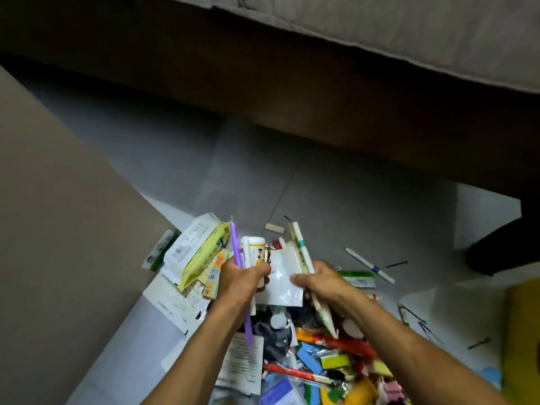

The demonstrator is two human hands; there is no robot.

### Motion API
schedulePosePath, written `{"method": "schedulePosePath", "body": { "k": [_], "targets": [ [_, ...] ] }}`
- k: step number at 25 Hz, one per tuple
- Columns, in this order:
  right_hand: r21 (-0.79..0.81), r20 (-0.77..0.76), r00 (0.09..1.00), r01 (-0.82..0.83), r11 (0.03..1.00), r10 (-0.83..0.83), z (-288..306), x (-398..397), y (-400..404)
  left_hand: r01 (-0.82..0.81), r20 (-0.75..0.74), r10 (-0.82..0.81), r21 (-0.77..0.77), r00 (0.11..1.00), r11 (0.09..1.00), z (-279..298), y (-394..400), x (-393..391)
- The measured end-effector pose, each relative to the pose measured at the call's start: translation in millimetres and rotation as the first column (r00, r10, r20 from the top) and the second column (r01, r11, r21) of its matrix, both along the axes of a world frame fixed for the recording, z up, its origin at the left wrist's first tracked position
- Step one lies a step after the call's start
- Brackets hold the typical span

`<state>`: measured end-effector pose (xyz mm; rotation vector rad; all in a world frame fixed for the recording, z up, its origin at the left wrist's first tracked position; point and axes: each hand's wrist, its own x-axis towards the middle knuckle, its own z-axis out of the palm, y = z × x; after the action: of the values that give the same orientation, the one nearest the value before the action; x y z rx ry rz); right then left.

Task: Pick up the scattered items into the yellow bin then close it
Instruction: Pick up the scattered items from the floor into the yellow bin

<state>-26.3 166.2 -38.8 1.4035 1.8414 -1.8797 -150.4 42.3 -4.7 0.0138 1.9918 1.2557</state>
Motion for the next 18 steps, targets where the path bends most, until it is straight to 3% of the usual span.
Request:
{"method": "schedulePosePath", "body": {
  "k": [7, 12, 18],
  "targets": [
    [-0.101, -0.236, 0.939, 0.234, 0.967, -0.252, 68.7, 112.5, -13.0, -0.095, 0.094, 0.078, 0.194, 0.992, 0.976, 28.8, -7.0, 70.1],
    [-0.142, -0.36, 0.777, 0.501, 0.854, -0.516, 160.6, 231.8, -46.6, -0.027, 0.151, -0.023, 0.32, 0.988, 0.947, 104.2, -14.0, 163.6],
    [-0.175, -0.539, 0.528, 0.692, 0.7, -0.657, 249.9, 360.6, -34.2, 0.176, 0.183, -0.274, 0.423, 0.944, 0.889, 175.4, 29.6, 279.9]
  ]
}}
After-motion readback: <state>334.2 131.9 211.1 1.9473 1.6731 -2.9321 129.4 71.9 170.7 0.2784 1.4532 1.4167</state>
